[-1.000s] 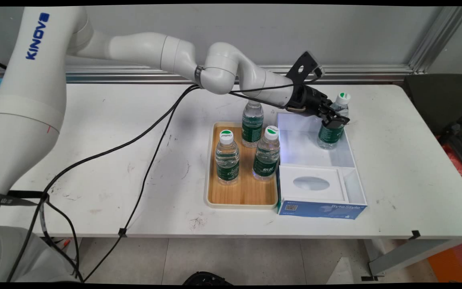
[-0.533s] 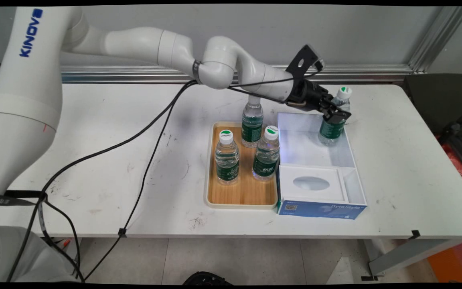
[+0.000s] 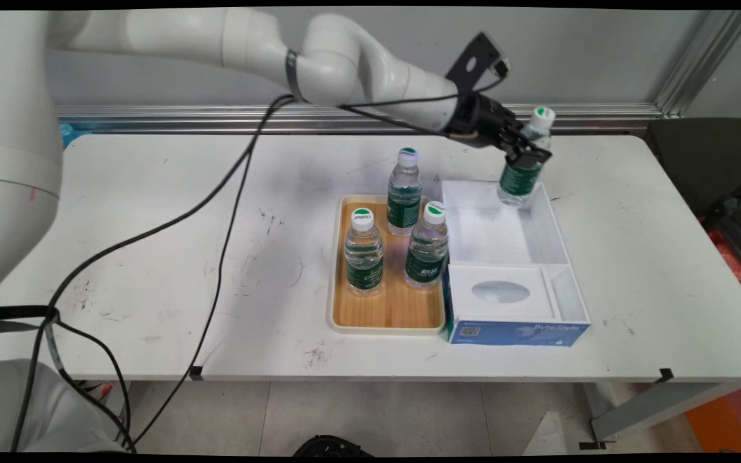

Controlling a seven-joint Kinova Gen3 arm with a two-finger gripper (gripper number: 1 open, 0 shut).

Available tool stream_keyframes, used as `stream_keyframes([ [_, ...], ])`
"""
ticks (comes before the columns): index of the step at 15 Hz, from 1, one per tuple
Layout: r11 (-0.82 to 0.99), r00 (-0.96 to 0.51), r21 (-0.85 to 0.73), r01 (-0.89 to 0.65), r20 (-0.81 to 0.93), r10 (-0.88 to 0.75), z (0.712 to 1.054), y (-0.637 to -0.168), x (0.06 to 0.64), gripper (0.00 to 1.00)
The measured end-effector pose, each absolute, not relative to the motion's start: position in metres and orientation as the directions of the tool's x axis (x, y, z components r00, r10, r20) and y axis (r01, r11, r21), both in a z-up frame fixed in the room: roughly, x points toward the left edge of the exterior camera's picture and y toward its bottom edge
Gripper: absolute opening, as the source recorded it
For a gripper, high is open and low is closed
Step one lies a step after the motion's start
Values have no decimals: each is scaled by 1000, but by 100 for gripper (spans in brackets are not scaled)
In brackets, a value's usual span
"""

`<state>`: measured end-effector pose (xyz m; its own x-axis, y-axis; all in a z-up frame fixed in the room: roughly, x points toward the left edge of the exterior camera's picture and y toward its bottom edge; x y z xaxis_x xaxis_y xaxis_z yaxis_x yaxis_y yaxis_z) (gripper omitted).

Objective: Place the picked object on the tray

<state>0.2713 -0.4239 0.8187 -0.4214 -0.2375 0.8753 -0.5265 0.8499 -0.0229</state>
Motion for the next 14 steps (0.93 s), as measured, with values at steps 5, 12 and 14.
stream_keyframes([
  [5,839,-496,-91,-537,838,-226,847,-422,310,0],
  [12,829,-549,-149,-539,809,-211,887,-413,348,0],
  [14,825,-567,-164,-541,796,-213,895,-410,361,0],
])
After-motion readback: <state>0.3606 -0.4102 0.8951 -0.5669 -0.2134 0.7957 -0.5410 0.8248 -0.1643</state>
